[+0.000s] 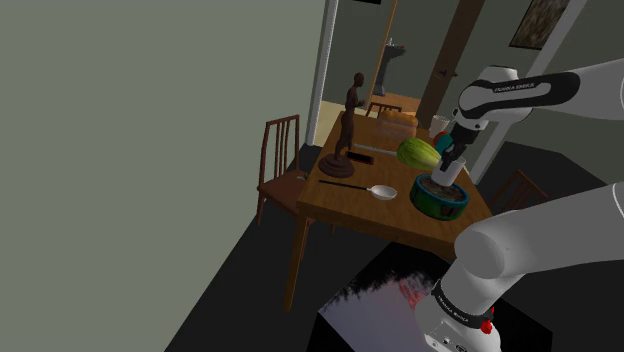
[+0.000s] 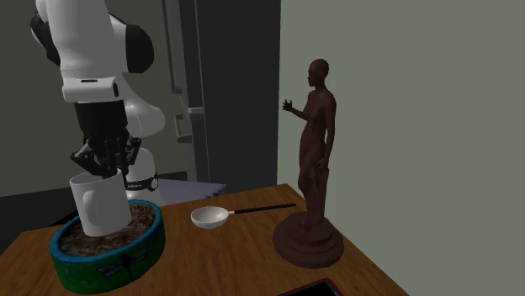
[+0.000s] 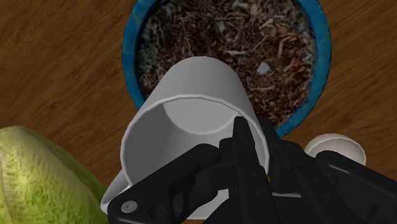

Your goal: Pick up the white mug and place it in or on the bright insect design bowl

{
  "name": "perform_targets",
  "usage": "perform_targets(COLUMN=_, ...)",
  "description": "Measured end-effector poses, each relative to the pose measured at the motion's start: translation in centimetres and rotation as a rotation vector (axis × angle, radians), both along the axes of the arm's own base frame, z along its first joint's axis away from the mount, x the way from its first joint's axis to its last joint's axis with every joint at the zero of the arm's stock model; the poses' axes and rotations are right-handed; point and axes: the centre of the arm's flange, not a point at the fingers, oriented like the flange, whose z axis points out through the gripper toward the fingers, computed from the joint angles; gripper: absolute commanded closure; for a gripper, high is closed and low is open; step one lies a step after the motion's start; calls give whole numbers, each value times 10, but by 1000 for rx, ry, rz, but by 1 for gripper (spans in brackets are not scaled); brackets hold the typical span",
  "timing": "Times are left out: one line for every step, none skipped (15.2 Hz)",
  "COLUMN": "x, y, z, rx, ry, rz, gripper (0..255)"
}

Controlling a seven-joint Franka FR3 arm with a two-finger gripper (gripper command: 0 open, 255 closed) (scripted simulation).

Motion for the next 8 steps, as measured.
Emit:
perform_targets(x=0, y=0, z=0, rx=0, ry=0, rz=0, gripper=255)
perform_targets(x=0, y=0, z=0, rx=0, ry=0, rz=0, gripper=255)
perform_targets(x=0, y=0, z=0, rx=0, ry=0, rz=0, gripper=255)
perform_targets(x=0, y=0, z=0, rx=0, ry=0, rz=0, gripper=255)
perform_targets(x=0, y=0, z=-1, rx=0, ry=0, rz=0, gripper=0)
perform_targets(x=0, y=0, z=-1, rx=0, ry=0, rz=0, gripper=0)
perform_targets(x=0, y=0, z=0, rx=0, ry=0, rz=0, gripper=0)
perform_targets(x=0, y=0, z=0, rx=0, ry=0, rz=0, gripper=0)
